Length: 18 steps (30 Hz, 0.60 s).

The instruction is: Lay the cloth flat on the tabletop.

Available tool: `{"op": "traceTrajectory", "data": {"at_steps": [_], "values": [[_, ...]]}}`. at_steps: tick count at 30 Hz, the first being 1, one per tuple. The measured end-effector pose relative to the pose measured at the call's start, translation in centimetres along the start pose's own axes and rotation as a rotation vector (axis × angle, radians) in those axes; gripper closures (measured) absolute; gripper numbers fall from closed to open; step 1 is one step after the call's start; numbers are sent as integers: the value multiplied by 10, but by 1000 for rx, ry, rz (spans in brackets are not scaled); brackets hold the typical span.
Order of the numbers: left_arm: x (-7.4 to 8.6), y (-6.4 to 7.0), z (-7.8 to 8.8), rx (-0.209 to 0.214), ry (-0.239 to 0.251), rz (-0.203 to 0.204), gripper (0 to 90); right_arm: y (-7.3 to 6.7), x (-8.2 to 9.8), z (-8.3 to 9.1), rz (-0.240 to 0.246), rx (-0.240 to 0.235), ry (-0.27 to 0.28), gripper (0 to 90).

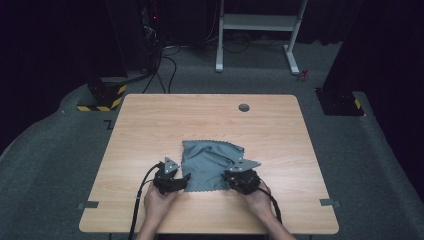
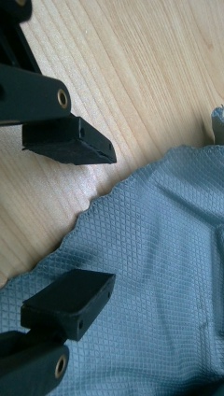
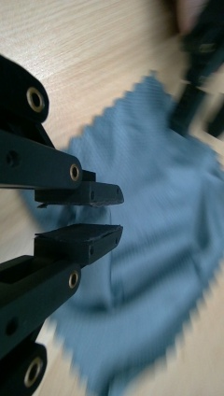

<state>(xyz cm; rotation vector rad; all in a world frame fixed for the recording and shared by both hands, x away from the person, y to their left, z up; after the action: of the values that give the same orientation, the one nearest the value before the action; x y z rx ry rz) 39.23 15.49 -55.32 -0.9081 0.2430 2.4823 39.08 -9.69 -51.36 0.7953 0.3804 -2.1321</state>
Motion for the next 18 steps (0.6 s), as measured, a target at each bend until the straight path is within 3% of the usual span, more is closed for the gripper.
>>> {"op": "traceTrajectory", "data": {"at_steps": [3,7,15,18], "values": [[0,0,0,0,0,0,362,17,8,14,-39,36,-3,794],[0,0,0,0,0,0,362,31,23,11,-78,59,-52,788],[0,0,0,0,0,0,362,30,17,-15,-137,32,-25,691],[0,0,0,0,0,0,361,30,16,-24,-140,41,-58,698]]}}
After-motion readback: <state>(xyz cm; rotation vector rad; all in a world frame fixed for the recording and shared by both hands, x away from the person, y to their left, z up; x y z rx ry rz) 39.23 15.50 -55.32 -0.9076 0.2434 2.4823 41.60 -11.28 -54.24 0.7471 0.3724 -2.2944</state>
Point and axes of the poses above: each handheld gripper's, and its own axes: z roughly backward along the jaws, x roughly out of its underside, y roughly to its right, the point moved 4 cm from there along -z, roughly forward along the jaws, and after that the axes turned 9 degrees about -y, right-handed, at the moved point
